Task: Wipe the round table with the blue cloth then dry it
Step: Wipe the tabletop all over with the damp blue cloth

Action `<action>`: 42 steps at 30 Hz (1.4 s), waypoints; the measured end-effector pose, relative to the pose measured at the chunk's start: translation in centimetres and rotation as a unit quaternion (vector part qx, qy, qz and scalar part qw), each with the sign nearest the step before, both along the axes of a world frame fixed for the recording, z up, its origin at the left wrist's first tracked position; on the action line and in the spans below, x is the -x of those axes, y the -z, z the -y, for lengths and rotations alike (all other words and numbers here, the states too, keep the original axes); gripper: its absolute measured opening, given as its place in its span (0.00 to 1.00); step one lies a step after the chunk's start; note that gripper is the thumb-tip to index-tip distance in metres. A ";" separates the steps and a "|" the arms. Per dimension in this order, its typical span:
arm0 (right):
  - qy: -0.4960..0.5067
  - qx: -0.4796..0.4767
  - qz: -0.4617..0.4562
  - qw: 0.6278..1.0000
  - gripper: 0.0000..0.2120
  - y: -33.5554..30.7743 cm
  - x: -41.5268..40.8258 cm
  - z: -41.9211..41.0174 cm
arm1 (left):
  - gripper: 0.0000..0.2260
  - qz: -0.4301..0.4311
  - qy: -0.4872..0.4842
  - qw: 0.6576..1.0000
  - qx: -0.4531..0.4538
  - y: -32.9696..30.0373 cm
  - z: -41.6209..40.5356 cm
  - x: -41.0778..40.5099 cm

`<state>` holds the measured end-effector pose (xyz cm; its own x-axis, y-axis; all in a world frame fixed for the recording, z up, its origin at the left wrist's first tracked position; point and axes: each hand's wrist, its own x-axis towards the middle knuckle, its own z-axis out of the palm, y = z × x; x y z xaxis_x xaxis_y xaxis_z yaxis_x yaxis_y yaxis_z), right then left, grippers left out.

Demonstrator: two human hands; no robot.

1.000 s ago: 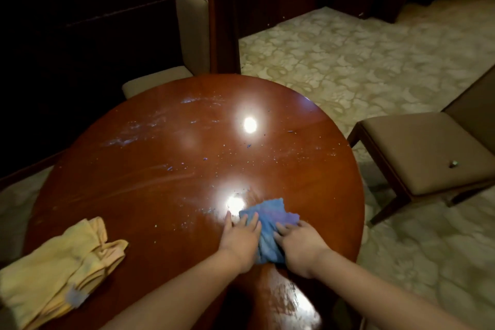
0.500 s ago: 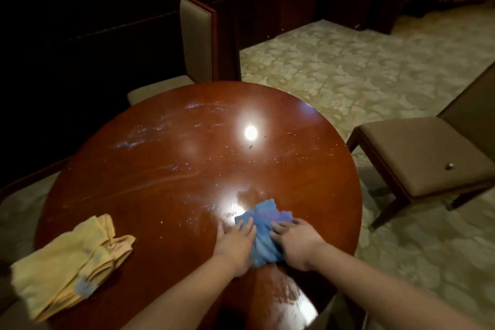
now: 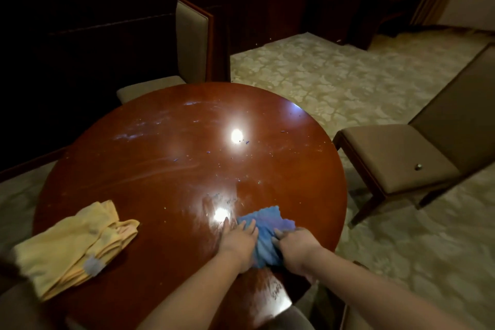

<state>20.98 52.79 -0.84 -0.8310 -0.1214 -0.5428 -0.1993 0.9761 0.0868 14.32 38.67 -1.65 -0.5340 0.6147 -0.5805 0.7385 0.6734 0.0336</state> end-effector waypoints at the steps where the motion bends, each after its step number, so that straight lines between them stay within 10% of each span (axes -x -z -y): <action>1: 0.003 0.009 -0.002 1.000 0.24 0.1 0.1 -0.2 | 0.36 0.002 -0.001 1.000 0.001 -0.1 -0.1 0.1; 23: -0.167 0.031 -0.008 0.985 0.23 0.0 17.3 -7.9 | 0.40 0.001 -0.248 0.968 0.028 -1.0 -9.2 10.4; 35: -0.264 -0.015 0.010 0.964 0.13 -2.5 12.8 -6.4 | 0.36 0.019 -0.246 0.965 0.085 -1.8 -8.0 4.7; 42: -0.309 -0.043 0.035 0.950 0.27 -0.4 8.9 -2.6 | 0.36 0.008 -0.255 0.963 0.091 -1.3 -3.7 1.2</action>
